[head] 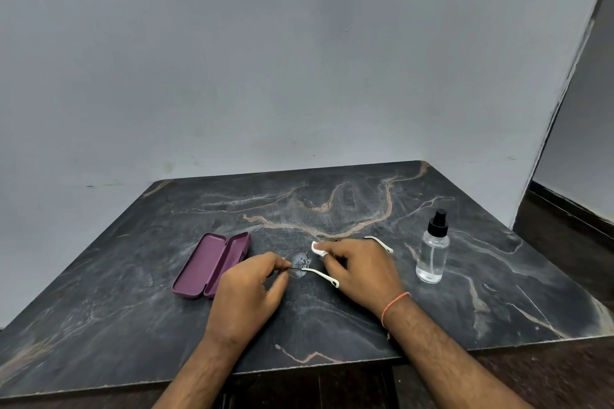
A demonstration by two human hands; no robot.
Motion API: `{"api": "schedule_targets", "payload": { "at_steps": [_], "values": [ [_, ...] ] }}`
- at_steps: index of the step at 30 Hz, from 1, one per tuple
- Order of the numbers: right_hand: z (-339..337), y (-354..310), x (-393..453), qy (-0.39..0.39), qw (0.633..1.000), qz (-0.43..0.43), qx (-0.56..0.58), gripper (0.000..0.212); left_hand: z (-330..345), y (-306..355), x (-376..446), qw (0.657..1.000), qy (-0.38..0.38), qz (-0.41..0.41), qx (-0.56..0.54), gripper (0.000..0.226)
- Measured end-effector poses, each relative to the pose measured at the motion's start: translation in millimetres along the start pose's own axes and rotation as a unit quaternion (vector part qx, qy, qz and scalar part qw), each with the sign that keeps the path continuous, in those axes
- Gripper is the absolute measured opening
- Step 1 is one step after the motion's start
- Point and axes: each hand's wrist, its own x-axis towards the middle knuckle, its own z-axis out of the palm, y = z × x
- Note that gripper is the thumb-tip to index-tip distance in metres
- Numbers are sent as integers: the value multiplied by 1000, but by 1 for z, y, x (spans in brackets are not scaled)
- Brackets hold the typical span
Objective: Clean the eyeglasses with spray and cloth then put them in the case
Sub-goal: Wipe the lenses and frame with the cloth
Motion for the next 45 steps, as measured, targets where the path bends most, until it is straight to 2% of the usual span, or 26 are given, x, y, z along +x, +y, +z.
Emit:
{"api": "schedule_targets", "payload": {
  "at_steps": [6, 11, 13, 19, 22, 26, 35, 38, 41, 45],
  "values": [
    [6, 8, 5, 3, 998, 41, -38, 32, 0, 1, 0, 1000, 4, -9, -1, 21],
    [4, 6, 3, -22, 999, 31, -15, 35, 0, 2, 1, 1000, 4, -10, 0, 22],
    [3, 6, 3, -13, 999, 34, -4, 32, 0, 1, 1, 1000, 8, -14, -3, 23],
    [6, 9, 7, -2, 998, 23, -66, 32, 0, 0, 1, 1000, 8, -9, -3, 22],
    [4, 6, 4, -10, 998, 21, -52, 34, 1, 0, 1, 1000, 12, -9, -2, 23],
    [5, 8, 4, 22, 998, 26, -47, 34, 1, 0, 1, 999, 36, -19, -10, 22],
    [0, 1, -12, 78, 995, -53, 31, 30, -1, -2, 4, 993, 93, -57, -42, 25],
    [-4, 1, -13, 76, 988, -26, 130, 19, -2, -4, 4, 990, 106, -68, -60, 25],
    [-6, 3, -12, 44, 979, 10, 198, 17, -1, -5, 6, 980, 130, -106, -110, 28],
    [-7, 5, -10, 9, 968, 36, 248, 19, 2, -11, 10, 940, 192, -187, -213, 26]
  ]
}}
